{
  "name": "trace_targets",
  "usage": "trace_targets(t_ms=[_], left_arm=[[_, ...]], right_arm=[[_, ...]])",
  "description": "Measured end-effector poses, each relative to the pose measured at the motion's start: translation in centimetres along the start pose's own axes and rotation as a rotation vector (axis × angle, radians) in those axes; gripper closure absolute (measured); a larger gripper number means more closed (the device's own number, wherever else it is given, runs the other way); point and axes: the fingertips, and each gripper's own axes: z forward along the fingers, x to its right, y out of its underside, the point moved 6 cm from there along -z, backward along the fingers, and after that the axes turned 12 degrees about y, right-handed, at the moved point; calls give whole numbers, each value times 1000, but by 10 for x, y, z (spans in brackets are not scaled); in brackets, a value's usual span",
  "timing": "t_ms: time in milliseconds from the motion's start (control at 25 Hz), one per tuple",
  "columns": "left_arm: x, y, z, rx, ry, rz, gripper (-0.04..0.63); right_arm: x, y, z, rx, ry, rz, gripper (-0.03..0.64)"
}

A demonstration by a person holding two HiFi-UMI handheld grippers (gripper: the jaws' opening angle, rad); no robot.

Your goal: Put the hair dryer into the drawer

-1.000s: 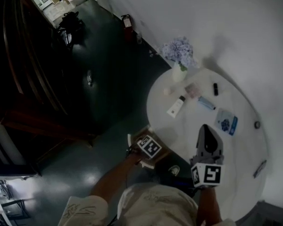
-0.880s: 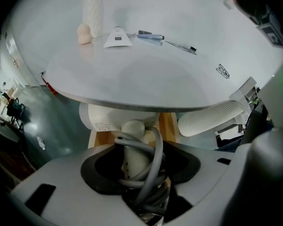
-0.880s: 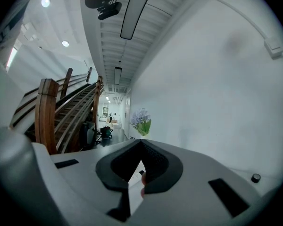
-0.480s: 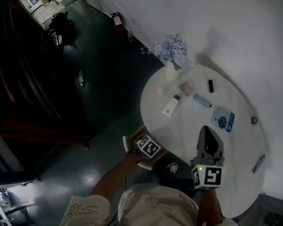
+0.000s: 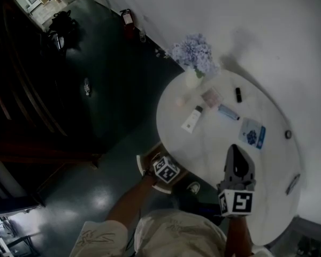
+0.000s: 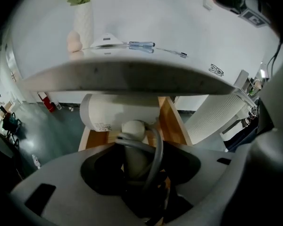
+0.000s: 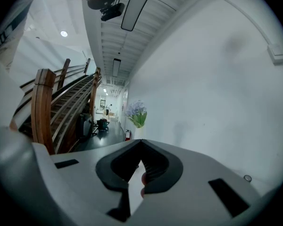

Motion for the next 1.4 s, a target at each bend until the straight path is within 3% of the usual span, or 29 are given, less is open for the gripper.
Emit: trace_targets(t_ms=[240, 1120, 1280, 1400], left_arm=[[-4, 5, 15, 14, -15, 0, 350], [-18, 27, 54, -105, 46, -142, 350], [-15, 29, 60, -122, 94, -136, 348], [-14, 32, 60, -139, 88, -133, 348]], right_arm=[[-3, 3, 3, -12, -9, -24, 614], [-4, 20, 0, -75, 1, -51, 614], [-6, 21, -1, -75, -7, -60, 614], [-8, 21, -2, -74, -11, -53, 614]])
